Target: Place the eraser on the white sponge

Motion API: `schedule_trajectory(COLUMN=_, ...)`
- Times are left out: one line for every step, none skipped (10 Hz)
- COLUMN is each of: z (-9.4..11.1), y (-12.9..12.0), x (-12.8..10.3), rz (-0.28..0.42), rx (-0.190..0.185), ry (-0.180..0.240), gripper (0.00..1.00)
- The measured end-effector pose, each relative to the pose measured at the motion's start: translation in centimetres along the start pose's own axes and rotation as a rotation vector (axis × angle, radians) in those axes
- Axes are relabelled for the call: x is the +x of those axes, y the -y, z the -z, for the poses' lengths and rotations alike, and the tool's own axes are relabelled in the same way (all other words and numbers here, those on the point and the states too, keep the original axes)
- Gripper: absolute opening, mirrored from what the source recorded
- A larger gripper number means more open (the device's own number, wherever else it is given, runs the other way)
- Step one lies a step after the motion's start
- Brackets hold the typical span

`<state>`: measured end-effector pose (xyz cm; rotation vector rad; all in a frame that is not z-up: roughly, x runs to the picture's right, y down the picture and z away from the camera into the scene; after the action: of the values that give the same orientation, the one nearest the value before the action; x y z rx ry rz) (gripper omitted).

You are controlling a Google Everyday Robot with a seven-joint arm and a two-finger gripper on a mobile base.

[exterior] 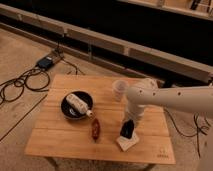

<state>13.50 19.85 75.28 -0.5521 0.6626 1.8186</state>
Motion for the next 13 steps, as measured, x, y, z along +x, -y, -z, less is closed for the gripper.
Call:
schedule_trajectory(z=0.0, y=0.4, x=0.6, rz=-0.007, rx=0.0, ry=-0.001, gripper=0.0)
schedule_trajectory(z=0.0, y=0.8, x=1.4, rz=-0.013, rx=-0.001, ry=-0.004, gripper=0.0)
schedule_trajectory(z=-0.4, y=1.2, x=2.4, rz=-0.013, rx=0.001, ry=-0.016, gripper=0.0)
schedule_trajectory(z=-0.6, y=1.4, x=3.0, rz=-0.01, rx=0.004, ry=-0.026, gripper=0.0)
schedule_trajectory(z=-1.3, y=1.5, x=3.7, rz=-0.002, rx=0.007, ry=-0.042, gripper=0.0)
schedule_trajectory(z=-1.9, y=1.7, x=4.1, rz=0.007, rx=0.007, ry=-0.057, gripper=0.0)
schedule_trajectory(z=-2.3, y=1.7, x=4.2, rz=0.012, rx=0.006, ry=-0.066, gripper=0.0)
schedule_trajectory(z=-2.7, y=1.7, x=4.3, rz=0.017, rx=0.004, ry=-0.074, gripper=0.0)
schedule_trajectory(z=-3.4, y=1.8, x=4.2, rz=0.025, rx=0.005, ry=-0.088, gripper=0.0)
schedule_trajectory(z=-3.7, y=1.9, x=4.1, rz=0.027, rx=0.006, ry=-0.094, gripper=0.0)
schedule_trajectory(z=-3.9, y=1.9, x=4.0, rz=0.03, rx=0.005, ry=-0.098, gripper=0.0)
schedule_trajectory(z=-4.2, y=1.8, x=3.8, rz=0.034, rx=0.006, ry=-0.102, gripper=0.0)
schedule_trajectory(z=-4.5, y=1.8, x=3.6, rz=0.039, rx=0.008, ry=-0.107, gripper=0.05)
